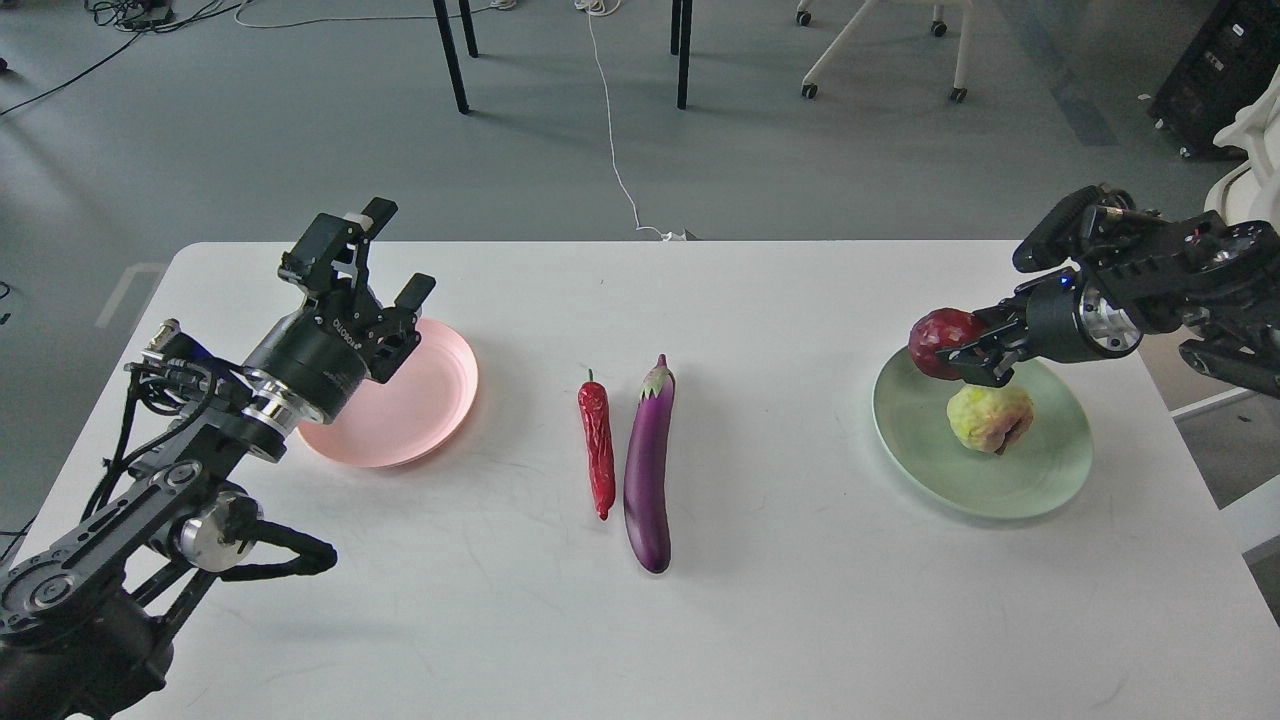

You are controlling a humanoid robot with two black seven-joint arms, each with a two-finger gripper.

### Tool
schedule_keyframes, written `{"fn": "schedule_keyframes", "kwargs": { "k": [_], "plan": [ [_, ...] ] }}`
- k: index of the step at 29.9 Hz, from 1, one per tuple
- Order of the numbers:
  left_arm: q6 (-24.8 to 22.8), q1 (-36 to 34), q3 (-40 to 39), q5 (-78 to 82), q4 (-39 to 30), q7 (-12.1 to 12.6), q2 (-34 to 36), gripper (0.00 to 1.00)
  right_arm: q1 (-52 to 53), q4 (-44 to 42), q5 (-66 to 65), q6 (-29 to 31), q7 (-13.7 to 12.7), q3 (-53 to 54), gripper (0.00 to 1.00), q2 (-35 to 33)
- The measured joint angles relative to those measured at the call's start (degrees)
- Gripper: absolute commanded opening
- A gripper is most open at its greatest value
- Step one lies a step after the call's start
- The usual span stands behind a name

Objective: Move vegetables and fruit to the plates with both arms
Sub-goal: 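Carry the red fruit onto the green plate and release it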

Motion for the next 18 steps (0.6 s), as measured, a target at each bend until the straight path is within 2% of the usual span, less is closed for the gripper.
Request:
{"fn": "schedule_keyframes", "kwargs": {
  "k": [3,8,13,18],
  "plan": [
    [0.0,0.0,0.0,0.0,0.0,0.0,0.0,0.98,-0.9,-0.3,0.0,0.0,0.0,0.0,0.54,-0.3],
    [0.0,0.0,0.0,0.0,0.0,0.0,-0.1,0.98,-1.8,-0.4,0.0,-0.1,0.0,0.0,0.79,-0.7],
    [0.0,0.0,0.0,0.0,0.0,0.0,-0.1,0.98,-1.8,-0.4,0.1,-0.2,0.0,0.2,0.93,-0.7],
    [0.0,0.0,0.0,0.0,0.0,0.0,-0.1,0.98,-1.3,0.0,0.1,-0.2,0.0,0.5,0.96,-0.7]
  ]
}}
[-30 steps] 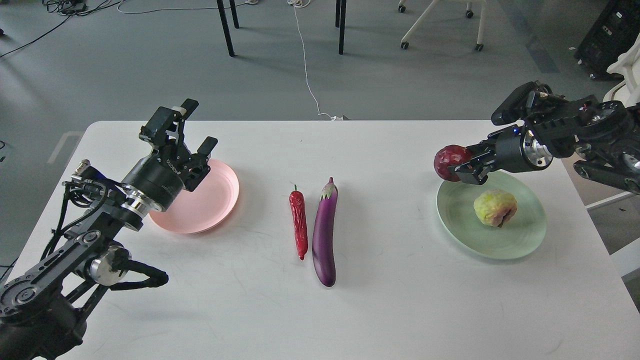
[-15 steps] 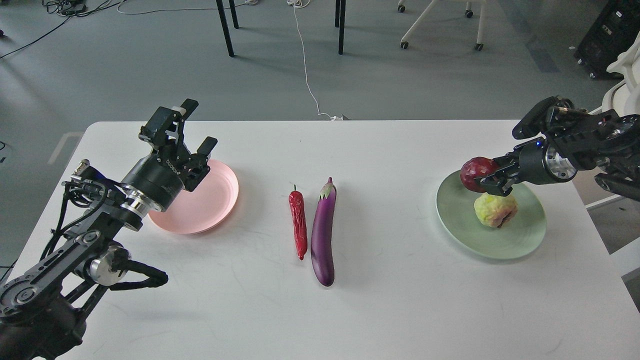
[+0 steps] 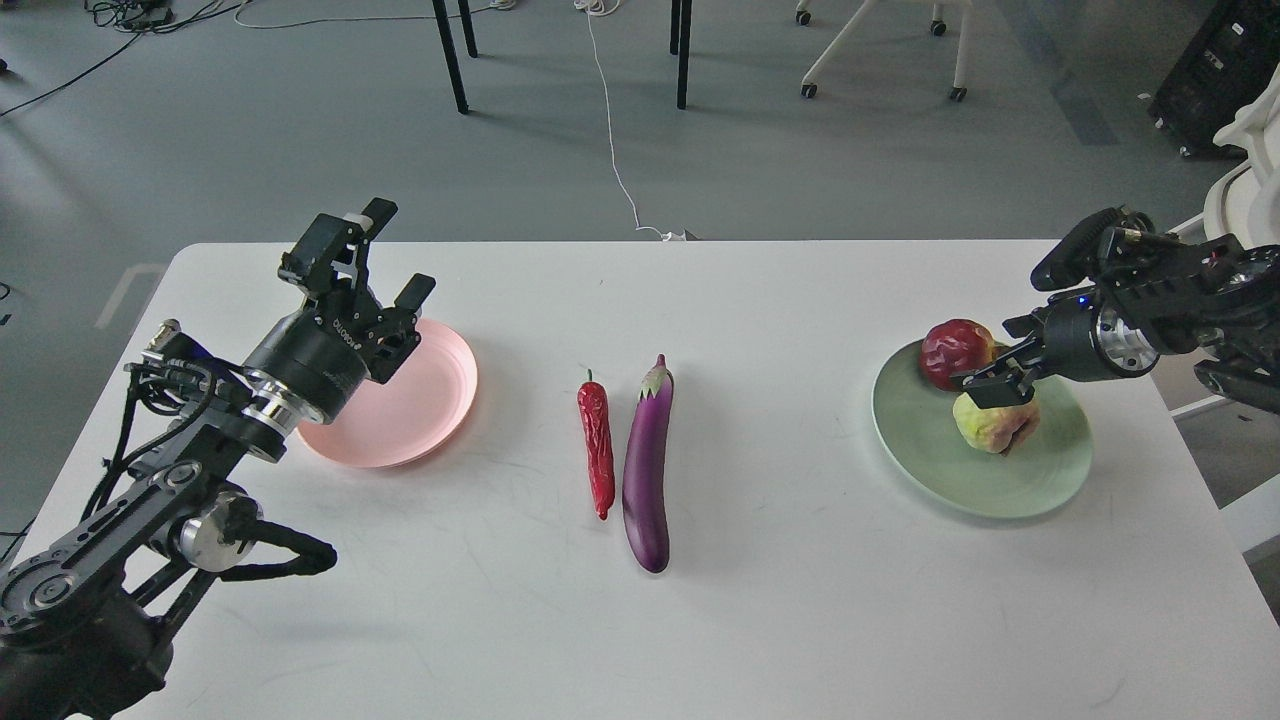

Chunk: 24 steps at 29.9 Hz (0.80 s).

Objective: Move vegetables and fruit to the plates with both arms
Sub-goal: 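Carry the red fruit onto the green plate and release it, then lift the right gripper away from the green plate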

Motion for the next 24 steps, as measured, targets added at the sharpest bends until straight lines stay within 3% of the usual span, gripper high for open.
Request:
{"fn": "schedule_keyframes", "kwargs": {
  "k": [7,11,16,20,24],
  "plan": [
    [0.0,0.0,0.0,0.0,0.0,0.0,0.5,0.98,4.6,2.5,1.3,0.1,0.0,5.4,0.97,-1.7],
    [-0.1,0.0,0.0,0.0,0.0,0.0,0.7,0.98,4.7,3.6,7.2,0.5,0.0,16.9,0.97,-3.8],
    [-0.2,-0.2,0.1,0.0,0.0,0.0,1.1,0.98,-2.2,3.1,21.4,2.0,0.0,29.5,0.97,-4.2],
    [-0.6,-0.5,0.1,1.6,0.0,-0.1,1.2,0.98,-11.2,3.4,37.6,7.2,0.0,39.5,0.97,-3.8],
    [-2.1,-0.8,0.1,5.6,0.0,-0.1,1.1,0.98,-21.3,3.3,54.7,16.5,0.0,52.4,0.97,-3.6]
  ]
}}
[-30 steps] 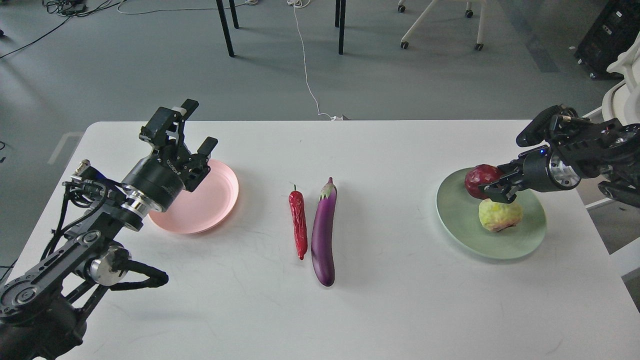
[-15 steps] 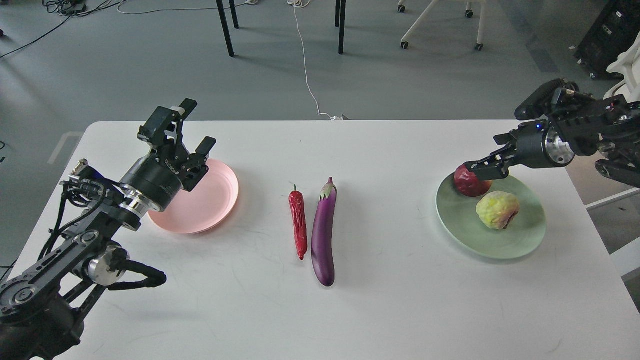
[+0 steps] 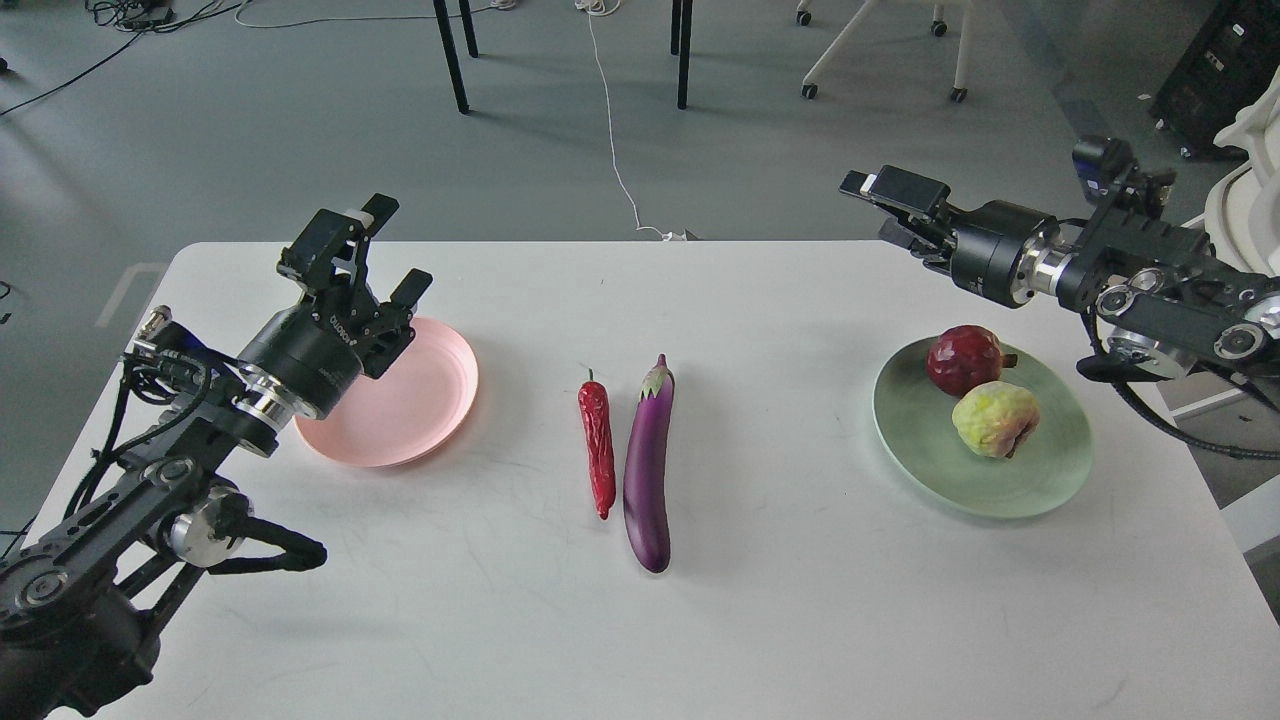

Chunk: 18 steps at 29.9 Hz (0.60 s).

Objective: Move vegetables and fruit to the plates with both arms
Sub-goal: 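Lift the right gripper away from the green plate, then reach the left gripper to the purple eggplant and grasp it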

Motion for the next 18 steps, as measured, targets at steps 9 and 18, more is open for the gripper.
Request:
{"fn": "schedule_keyframes", "kwargs": {
  "k": [9,18],
  "plan": [
    [-4.0,-8.0,9.0,20.9,-0.1,0.0,1.6,0.98,-10.9,-2.4,10.0,7.9,0.0,15.7,0.97,-0.3],
    [-10.7,-28.2,28.3,46.6,0.7,-0.1,2.8,0.98,-12.0,-2.5,10.1,8.1,0.0,16.2,0.97,-1.0]
  ]
}}
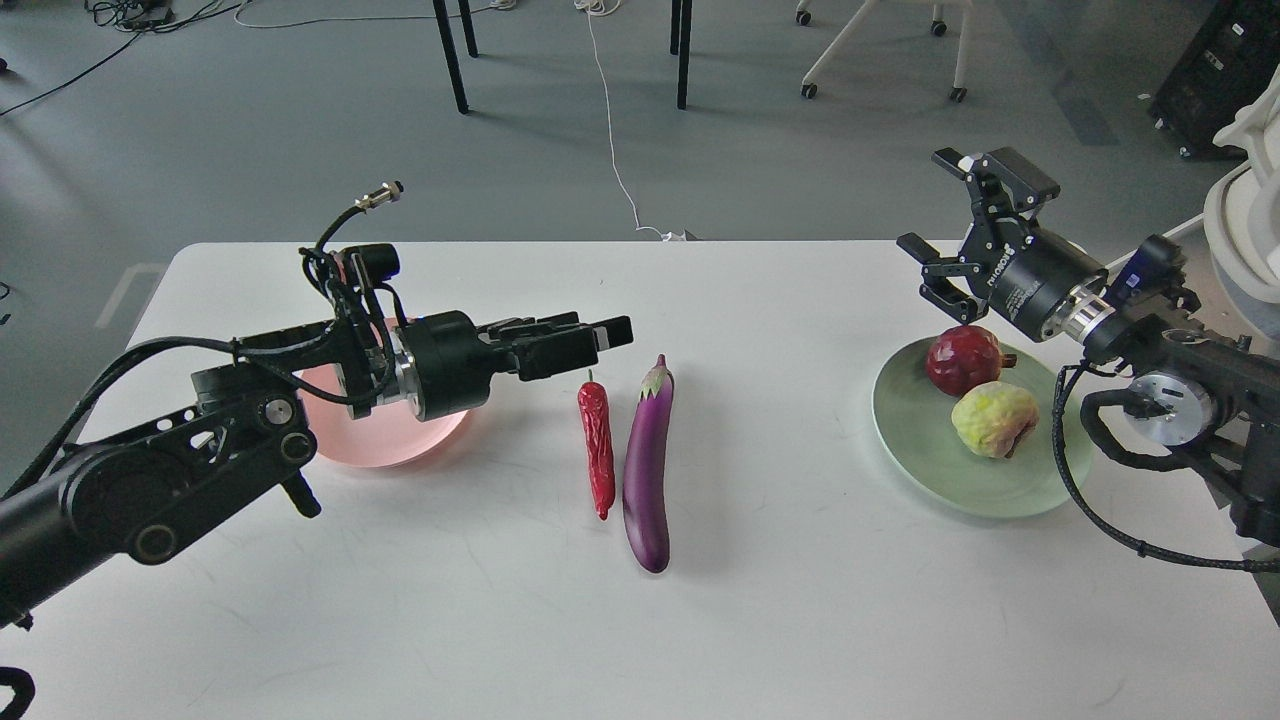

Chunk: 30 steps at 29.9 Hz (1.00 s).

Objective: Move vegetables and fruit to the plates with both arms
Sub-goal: 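Reach the left gripper to the purple eggplant and grasp it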

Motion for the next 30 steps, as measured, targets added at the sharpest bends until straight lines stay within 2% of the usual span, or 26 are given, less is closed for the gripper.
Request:
{"fn": "schedule_keyframes", "kwargs": {
  "k": [3,8,14,21,30],
  "plan": [
    [-1.7,-6.0,5.7,2.5,3.3,0.1,-3.0,0.98,-0.3,0.0,0.2,0.0,0.0,0.5,0.97,-0.3],
    [-2.4,-12.7,12.7,2.9,15.6,0.2,-11.3,0.98,-2.7,-0.6,5.7,0.2,0.0,3.3,0.97,-0.5],
    [-2.6,-14.1,17.0,2.9,23.4,0.5,-18.0,0.98,-5.8,-4.6,12.1,4.6,0.0,5.6,0.97,-1.2],
    [-2.6,-15.7,22.2,3.0,30.2,2.0,-22.6,0.98,-6.9,-5.1,12.8,5.0,0.0,5.9,0.97,-1.3],
    [-2.6,-16.8,25.5,2.9,34.8,2.2,-26.3,0.98,-7.1,-5.0,12.8,5.0,0.0,6.1,0.97,-1.2]
  ]
}}
